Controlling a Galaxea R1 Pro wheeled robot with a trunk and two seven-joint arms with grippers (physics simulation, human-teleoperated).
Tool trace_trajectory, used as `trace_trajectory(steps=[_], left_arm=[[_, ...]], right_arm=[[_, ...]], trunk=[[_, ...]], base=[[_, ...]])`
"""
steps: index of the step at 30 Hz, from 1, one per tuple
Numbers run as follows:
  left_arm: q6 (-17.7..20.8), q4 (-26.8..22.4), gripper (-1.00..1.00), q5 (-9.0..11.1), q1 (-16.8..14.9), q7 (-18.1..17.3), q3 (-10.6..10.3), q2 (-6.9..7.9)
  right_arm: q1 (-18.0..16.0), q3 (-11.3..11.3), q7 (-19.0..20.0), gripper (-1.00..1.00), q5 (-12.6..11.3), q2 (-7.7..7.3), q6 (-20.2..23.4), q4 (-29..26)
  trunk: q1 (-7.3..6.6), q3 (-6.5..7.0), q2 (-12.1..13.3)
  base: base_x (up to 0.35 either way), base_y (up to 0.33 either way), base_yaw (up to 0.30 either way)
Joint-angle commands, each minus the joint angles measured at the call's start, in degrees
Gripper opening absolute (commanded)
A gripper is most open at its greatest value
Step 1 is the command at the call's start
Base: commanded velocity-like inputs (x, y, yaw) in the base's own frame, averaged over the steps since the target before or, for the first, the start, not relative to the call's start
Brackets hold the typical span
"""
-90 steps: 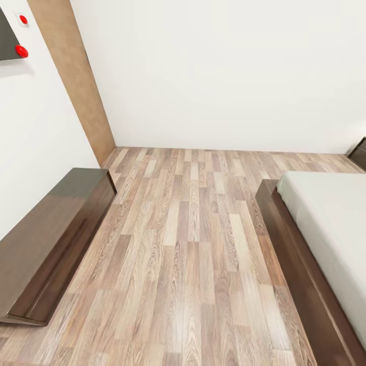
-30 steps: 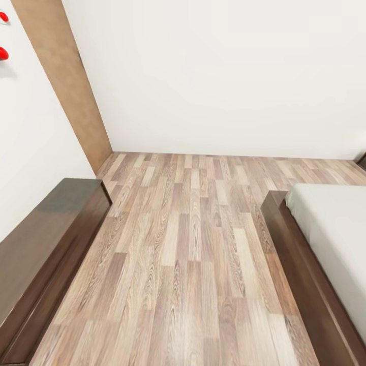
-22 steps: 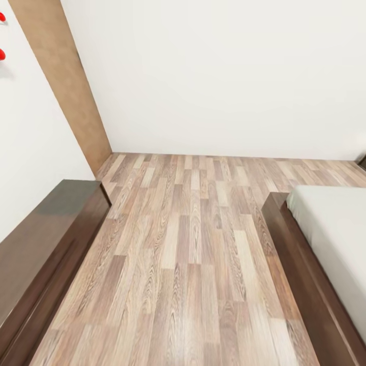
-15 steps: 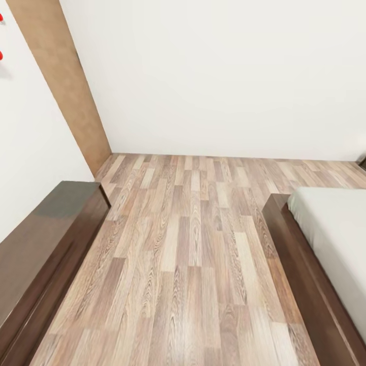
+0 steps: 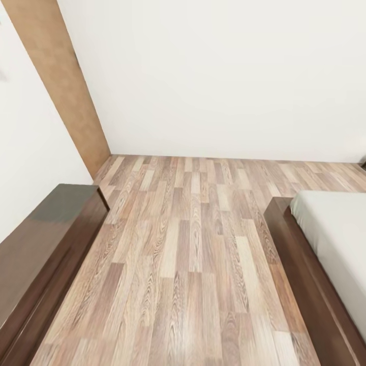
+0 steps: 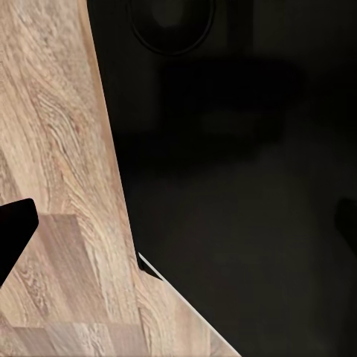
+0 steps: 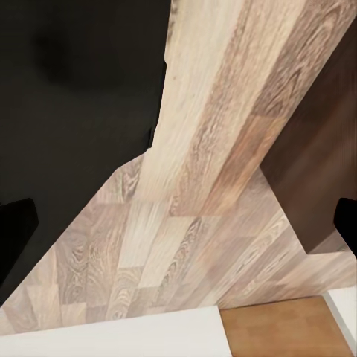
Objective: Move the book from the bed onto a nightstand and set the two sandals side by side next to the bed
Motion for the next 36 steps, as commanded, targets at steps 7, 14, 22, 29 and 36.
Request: trace_trajectory(steps=[7, 14, 22, 29, 36], left_arm=[[-0.1, 0.0, 1.0, 0.5, 0.0, 0.2, -0.5, 0.01], [-0.1, 0.0, 1.0, 0.5, 0.0, 0.2, -0.5, 0.01], [-0.1, 0.0, 1.0, 0.5, 0.0, 0.2, -0.5, 0.01], [-0.1, 0.0, 1.0, 0.5, 0.0, 0.2, -0.5, 0.01], [-0.1, 0.0, 1.0, 0.5, 0.0, 0.2, -0.5, 0.01]], right_arm=[[-0.1, 0.5, -0.2, 1.0, 0.0, 0.08, 0.3, 0.1], [-0.1, 0.5, -0.2, 1.0, 0.0, 0.1, 0.3, 0.1], [-0.1, 0.5, -0.2, 1.0, 0.0, 0.11, 0.3, 0.1], [-0.1, 0.5, -0.2, 1.0, 0.0, 0.09, 0.3, 0.1], [-0.1, 0.5, -0.2, 1.0, 0.0, 0.07, 0.3, 0.1]], trunk=[[0.01, -0.03, 0.0], [0.01, -0.03, 0.0], [0.01, -0.03, 0.0], [0.01, -0.03, 0.0], [0.01, -0.03, 0.0]], base=[[0.12, 0.0, 0.0], [0.12, 0.0, 0.0], [0.12, 0.0, 0.0], [0.12, 0.0, 0.0], [0.123, 0.0, 0.0]])
